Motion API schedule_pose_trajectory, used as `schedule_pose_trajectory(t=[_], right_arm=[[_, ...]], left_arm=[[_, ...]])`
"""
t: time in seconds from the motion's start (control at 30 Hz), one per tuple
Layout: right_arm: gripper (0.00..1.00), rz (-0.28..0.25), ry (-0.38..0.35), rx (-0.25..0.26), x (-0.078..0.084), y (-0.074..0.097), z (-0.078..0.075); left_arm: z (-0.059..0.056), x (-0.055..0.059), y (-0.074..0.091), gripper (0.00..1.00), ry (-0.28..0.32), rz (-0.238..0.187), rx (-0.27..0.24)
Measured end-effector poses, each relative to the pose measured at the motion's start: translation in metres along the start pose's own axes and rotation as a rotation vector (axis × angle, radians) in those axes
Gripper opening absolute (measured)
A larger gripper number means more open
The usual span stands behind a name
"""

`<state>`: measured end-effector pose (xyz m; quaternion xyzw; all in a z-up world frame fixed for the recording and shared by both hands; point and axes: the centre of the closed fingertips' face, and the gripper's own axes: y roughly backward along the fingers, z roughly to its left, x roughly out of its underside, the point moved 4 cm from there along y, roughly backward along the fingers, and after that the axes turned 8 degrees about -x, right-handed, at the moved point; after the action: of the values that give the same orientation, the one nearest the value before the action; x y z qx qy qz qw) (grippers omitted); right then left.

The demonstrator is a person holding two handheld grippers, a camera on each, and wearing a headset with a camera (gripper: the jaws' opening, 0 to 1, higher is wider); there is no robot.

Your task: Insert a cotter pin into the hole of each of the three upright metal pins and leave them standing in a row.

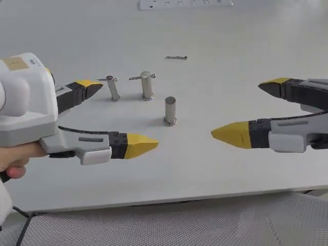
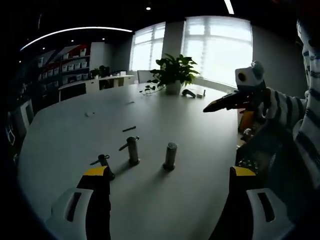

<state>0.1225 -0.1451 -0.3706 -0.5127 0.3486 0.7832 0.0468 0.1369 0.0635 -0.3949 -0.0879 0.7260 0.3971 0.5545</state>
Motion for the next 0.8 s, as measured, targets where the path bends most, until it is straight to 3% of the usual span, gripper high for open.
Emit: schedule_pose_trajectory(t=[0.1, 0.33, 0.43, 0.67, 0.8], right_arm=[[0.89, 0.004, 0.0, 0.014, -0.002, 0.002, -0.004], [0.85, 0.023, 0.047, 0.04, -0.009, 0.006, -0.014], [0.77, 0.06, 0.106, 0.057, -0.014, 0.007, -0.022], [0.74, 0.117, 0.193, 0.041, -0.034, 0.0, -0.042], [0.7, 0.18, 0.24, 0.02, -0.04, -0.01, -0.049]], left_arm=[[-0.003, 0.003, 0.002, 0.99, 0.036, -0.016, 0.014], [-0.005, 0.014, 0.004, 0.99, 0.031, 0.024, 0.011], [-0.005, 0.016, 0.005, 0.99, 0.024, 0.034, 0.011], [-0.007, 0.02, 0.004, 0.99, 0.015, 0.053, 0.008], [-0.006, 0.019, 0.004, 0.99, 0.038, 0.042, 0.003]])
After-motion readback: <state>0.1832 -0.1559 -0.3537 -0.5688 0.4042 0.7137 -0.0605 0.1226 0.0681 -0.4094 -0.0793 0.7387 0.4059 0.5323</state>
